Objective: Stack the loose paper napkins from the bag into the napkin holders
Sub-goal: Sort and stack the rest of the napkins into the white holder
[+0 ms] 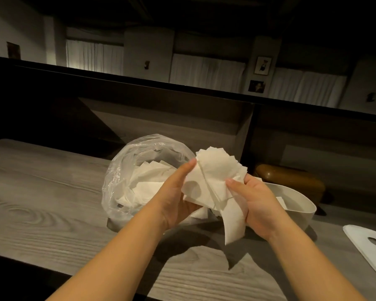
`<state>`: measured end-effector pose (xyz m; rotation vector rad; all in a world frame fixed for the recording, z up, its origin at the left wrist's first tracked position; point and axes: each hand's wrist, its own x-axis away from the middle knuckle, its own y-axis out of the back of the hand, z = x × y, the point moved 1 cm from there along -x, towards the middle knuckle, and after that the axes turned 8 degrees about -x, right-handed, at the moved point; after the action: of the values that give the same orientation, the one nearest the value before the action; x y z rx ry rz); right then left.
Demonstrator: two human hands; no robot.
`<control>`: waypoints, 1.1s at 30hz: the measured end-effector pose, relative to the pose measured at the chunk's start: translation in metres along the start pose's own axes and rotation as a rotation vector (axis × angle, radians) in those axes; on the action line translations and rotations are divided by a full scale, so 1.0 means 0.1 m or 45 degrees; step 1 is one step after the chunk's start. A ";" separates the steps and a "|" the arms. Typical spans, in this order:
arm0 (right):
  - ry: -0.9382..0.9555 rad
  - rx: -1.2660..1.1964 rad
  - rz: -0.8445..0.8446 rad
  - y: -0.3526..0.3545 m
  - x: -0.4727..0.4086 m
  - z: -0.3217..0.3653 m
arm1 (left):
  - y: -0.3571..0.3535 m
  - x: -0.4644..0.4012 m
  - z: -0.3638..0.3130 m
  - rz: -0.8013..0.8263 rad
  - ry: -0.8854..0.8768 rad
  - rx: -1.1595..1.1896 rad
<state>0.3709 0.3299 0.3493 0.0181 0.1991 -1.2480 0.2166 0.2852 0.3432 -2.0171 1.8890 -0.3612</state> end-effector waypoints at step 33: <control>-0.097 0.708 0.012 0.28 0.04 0.29 | 0.08 -0.13 0.09 -0.231 0.078 0.176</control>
<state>0.4023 0.3312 0.3742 0.4497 -0.2184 -1.2593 0.2118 0.2985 0.3326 -2.1104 1.6691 -0.5909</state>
